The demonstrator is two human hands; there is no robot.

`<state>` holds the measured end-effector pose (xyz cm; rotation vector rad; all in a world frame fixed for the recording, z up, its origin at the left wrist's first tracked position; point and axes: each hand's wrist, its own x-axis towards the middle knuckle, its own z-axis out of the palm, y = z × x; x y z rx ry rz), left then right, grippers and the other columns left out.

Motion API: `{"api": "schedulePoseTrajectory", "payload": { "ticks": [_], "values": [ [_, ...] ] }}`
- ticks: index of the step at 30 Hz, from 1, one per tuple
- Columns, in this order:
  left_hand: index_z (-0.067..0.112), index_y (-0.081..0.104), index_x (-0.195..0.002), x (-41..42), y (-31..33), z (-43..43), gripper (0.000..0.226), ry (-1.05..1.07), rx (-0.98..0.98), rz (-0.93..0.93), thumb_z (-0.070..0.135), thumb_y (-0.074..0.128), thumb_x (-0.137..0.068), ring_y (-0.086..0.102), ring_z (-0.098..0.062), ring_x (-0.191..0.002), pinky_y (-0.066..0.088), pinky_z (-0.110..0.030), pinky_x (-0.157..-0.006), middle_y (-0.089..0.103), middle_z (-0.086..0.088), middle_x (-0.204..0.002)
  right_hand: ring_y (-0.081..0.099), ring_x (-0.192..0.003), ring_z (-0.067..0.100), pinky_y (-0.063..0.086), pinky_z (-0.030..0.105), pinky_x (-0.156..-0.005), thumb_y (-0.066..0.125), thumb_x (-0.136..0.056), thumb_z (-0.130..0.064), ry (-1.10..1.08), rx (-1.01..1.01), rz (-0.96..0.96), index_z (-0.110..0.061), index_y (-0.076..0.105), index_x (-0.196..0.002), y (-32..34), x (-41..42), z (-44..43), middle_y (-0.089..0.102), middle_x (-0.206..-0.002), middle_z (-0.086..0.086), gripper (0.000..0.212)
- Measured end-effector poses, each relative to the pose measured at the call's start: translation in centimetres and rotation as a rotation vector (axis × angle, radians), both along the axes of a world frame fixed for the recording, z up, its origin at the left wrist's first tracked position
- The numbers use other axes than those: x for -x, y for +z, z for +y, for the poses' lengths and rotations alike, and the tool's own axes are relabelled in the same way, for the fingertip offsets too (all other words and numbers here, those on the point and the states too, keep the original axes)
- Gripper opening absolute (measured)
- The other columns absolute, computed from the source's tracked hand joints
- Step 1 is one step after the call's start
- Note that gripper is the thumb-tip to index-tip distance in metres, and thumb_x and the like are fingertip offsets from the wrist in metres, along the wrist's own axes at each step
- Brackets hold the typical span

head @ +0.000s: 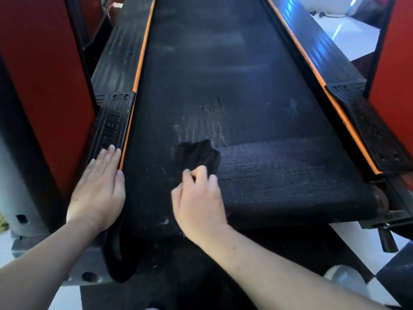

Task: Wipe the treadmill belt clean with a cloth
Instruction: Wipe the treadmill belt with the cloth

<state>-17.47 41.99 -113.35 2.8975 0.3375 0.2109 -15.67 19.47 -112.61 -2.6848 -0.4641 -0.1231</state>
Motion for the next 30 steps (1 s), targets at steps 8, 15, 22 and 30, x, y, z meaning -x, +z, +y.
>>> {"api": "schedulePoseTrajectory", "payload": {
  "ticks": [8, 15, 22, 30],
  "values": [
    [0.010, 0.028, -0.154, 0.3, 0.4, -0.3, 0.051, 0.140, 0.130, -0.057, 0.016, 0.029, -0.103, 0.009, -0.006, -0.150, 0.003, -0.028, -0.123, 0.019, 0.003, -0.163, 0.036, -0.110, 0.028, 0.041, 0.043, -0.102, 0.043, -0.099, -0.018, 0.325, -0.271, 0.320, -0.009, 0.048, -0.136, 1.7, 0.5, 5.1, 0.033, -0.130, 0.004, 0.038],
    [0.017, 0.027, -0.155, 0.5, 1.1, -0.7, 0.067, 0.146, 0.174, -0.054, 0.039, 0.015, -0.092, 0.003, 0.006, -0.146, -0.002, -0.018, -0.119, 0.016, 0.013, -0.162, 0.031, -0.119, 0.025, 0.046, 0.042, -0.097, 0.050, -0.090, -0.003, 0.413, -0.293, 0.474, -0.016, 0.045, -0.138, 1.6, -0.6, 6.5, 0.026, -0.133, -0.003, 0.049],
    [0.015, 0.032, -0.153, 0.2, 0.3, -0.2, 0.069, 0.148, 0.181, -0.070, 0.040, 0.015, -0.091, 0.007, 0.004, -0.146, 0.002, -0.024, -0.121, 0.020, 0.010, -0.161, 0.031, -0.118, 0.026, 0.049, 0.046, -0.094, 0.054, -0.088, -0.002, 0.417, -0.312, 0.517, -0.015, 0.048, -0.132, 2.3, -0.9, 7.1, 0.027, -0.132, -0.002, 0.047],
    [0.013, 0.034, -0.151, 0.0, -0.2, 0.6, 0.068, 0.131, 0.160, -0.076, 0.041, 0.015, -0.092, 0.008, 0.002, -0.147, 0.005, -0.030, -0.123, 0.022, 0.007, -0.161, 0.033, -0.112, 0.028, 0.042, 0.043, -0.101, 0.059, -0.087, 0.001, 0.413, -0.256, 0.295, -0.013, 0.045, -0.140, 1.2, -0.7, 4.9, 0.032, -0.132, 0.004, 0.057]
  ]
}}
